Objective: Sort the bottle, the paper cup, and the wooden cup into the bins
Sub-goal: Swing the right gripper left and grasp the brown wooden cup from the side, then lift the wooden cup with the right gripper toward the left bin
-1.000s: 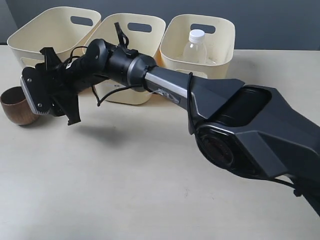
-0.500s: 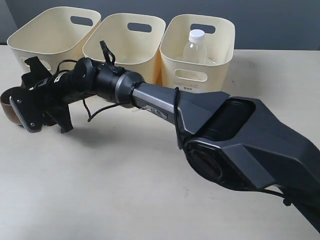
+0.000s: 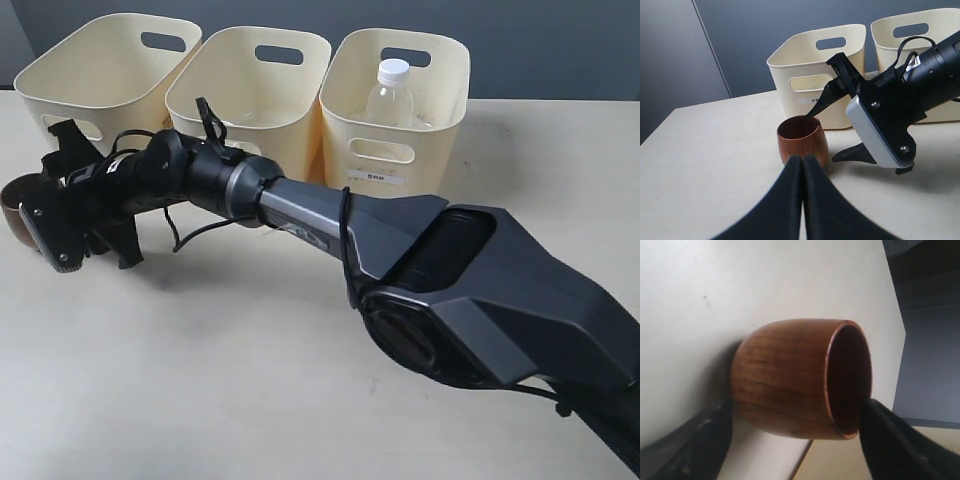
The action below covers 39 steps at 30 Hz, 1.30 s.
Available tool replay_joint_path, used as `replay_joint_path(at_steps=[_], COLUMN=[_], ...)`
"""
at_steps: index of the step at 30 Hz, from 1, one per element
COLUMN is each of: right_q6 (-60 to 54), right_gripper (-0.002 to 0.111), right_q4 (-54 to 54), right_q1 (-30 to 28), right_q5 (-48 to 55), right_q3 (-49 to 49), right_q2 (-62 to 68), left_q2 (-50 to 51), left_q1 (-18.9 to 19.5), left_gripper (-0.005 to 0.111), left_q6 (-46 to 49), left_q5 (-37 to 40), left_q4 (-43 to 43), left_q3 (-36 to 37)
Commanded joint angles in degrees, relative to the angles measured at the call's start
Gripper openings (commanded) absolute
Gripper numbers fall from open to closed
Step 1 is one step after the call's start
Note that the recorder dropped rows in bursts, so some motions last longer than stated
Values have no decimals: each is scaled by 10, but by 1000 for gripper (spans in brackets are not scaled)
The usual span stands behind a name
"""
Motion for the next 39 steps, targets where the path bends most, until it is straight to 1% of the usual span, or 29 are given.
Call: replay_joint_path(at_steps=[1, 3, 6, 11, 15, 16, 18, 19, 20, 22, 23, 26, 28, 31, 35, 39], right_q6=[-3, -3, 32, 66, 113, 116, 126, 139, 147, 147, 148, 158, 171, 189, 227, 312], right_gripper=[67, 67, 67, 66, 61, 59, 49, 36, 28, 16, 13, 13, 10, -1, -1, -1], right_q4=[7, 7, 4, -1, -15, -15, -14, -14, -15, -15, -17, -25, -35, -43, -49, -144], right_q1=[5, 6, 6, 4, 4, 4, 4, 4, 3, 1, 0, -1, -1, -1, -1, -1], right_q5=[17, 30, 53, 78, 107, 107, 107, 101, 97, 103, 108, 129, 131, 130, 109, 131], right_q3=[-40, -67, -107, -107, -107, -107, -107, -107, -107, -107, -107, -106, -106, -106, -106, -106], right_q2=[15, 31, 57, 57, 57, 57, 57, 57, 57, 57, 57, 57, 57, 56, 30, 14], left_q2=[2, 2, 2, 2, 2, 2, 2, 2, 2, 2, 2, 2, 2, 2, 2, 2], left_q1=[-2, -2, -2, -2, -2, -2, -2, -2, -2, -2, -2, -2, -2, -2, -2, -2], left_gripper=[0, 0, 0, 0, 0, 0, 0, 0, 0, 0, 0, 0, 0, 0, 0, 0], left_q6=[-1, -1, -1, -1, -1, -1, -1, -1, -1, -1, -1, -1, -1, -1, -1, -1], left_q5=[-2, -2, -2, -2, -2, -2, -2, -2, -2, -2, -2, -2, -2, -2, -2, -2], left_q4=[-2, -2, -2, -2, -2, -2, -2, -2, -2, -2, -2, -2, -2, -2, -2, -2], left_q3=[-1, -1, -1, -1, -1, -1, -1, -1, -1, -1, -1, -1, -1, -1, -1, -1])
